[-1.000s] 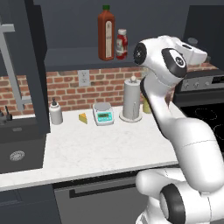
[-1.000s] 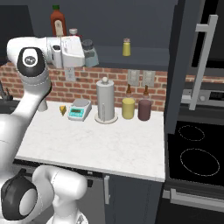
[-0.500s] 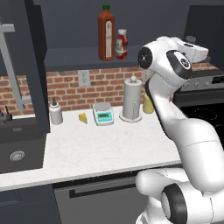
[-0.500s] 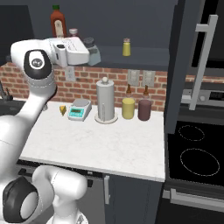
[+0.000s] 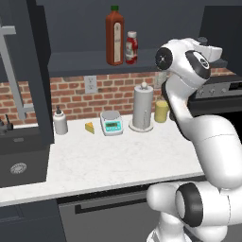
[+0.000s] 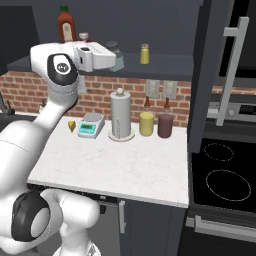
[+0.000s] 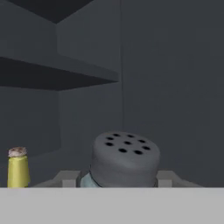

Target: Put the shaker and condiment bottle from the counter next to their counterparts in the cabinet.

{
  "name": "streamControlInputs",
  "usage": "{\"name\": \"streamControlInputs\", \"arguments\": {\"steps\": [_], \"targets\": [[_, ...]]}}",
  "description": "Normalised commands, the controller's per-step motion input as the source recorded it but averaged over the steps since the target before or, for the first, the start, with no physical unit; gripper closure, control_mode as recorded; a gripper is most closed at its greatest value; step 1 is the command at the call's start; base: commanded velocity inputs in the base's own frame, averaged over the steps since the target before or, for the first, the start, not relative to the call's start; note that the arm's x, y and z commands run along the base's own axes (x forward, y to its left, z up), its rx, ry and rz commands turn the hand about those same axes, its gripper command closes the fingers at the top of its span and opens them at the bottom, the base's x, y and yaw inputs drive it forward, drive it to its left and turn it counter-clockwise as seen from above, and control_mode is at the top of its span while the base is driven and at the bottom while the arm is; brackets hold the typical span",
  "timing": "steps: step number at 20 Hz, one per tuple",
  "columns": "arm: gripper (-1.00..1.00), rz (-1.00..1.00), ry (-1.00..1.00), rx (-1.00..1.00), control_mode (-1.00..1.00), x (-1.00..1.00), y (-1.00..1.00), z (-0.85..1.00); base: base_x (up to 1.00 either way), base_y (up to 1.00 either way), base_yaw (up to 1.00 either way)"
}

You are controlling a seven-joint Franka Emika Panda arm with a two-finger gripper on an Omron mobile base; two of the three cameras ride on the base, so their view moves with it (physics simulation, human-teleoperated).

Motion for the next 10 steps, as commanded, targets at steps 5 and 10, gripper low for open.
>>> {"name": "streamControlInputs", "arguments": {"steps": [5,10], "targets": [[1.00,0.07,0.00,0.00,-1.00,0.20,0.00,0.00,0.00,0.00,0.00],[1.00,0.10,0.00,0.00,-1.00,0.27,0.00,-0.02,0.00,0.00,0.00]]}}
